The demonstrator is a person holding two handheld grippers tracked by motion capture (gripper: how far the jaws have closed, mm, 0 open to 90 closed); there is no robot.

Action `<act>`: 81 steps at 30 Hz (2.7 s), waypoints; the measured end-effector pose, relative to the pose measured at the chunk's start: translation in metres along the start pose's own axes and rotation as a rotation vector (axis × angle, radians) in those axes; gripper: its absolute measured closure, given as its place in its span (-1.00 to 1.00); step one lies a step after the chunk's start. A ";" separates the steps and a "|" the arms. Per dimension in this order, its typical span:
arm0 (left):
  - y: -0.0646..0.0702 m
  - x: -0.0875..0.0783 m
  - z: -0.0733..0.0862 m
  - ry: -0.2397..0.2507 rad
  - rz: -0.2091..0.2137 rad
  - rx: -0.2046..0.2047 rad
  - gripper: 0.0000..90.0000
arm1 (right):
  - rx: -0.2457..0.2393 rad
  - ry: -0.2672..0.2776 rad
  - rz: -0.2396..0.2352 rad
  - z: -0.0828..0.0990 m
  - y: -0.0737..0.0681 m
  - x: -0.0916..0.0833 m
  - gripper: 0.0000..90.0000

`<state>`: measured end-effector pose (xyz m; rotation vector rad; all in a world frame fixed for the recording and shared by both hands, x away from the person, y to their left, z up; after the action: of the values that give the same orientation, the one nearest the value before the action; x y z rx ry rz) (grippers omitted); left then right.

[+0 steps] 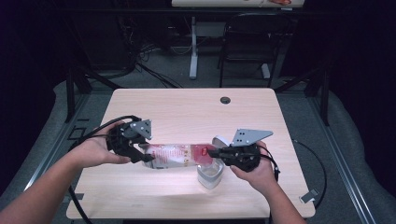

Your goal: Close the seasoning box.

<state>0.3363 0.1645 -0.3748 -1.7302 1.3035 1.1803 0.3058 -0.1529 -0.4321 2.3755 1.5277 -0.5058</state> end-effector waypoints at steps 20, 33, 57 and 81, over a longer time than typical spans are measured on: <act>0.003 -0.004 -0.013 -0.043 -0.017 0.014 0.38 | -0.011 0.038 0.027 0.008 0.000 -0.004 1.00; 0.004 -0.005 -0.017 -0.055 -0.022 0.016 0.38 | 0.011 0.053 0.024 0.012 0.001 -0.006 1.00; 0.005 -0.010 -0.028 -0.067 -0.029 0.036 0.39 | 0.044 0.075 0.031 0.021 0.001 -0.010 1.00; 0.009 -0.015 -0.042 -0.072 -0.046 0.069 0.41 | 0.064 0.063 0.031 0.029 0.003 -0.014 1.00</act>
<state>0.3379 0.1299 -0.3451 -1.6447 1.2412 1.1477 0.2990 -0.1777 -0.4518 2.4817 1.5208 -0.4850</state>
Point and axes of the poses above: each handheld gripper's, and its own axes: x roughly forward along the jaws, z roughly out of its underside, y roughly to its right, the point moved 1 cm from there along x, roughly forward along the jaws, and after that the axes turned 6 degrees about -x, right-handed, at the moved point
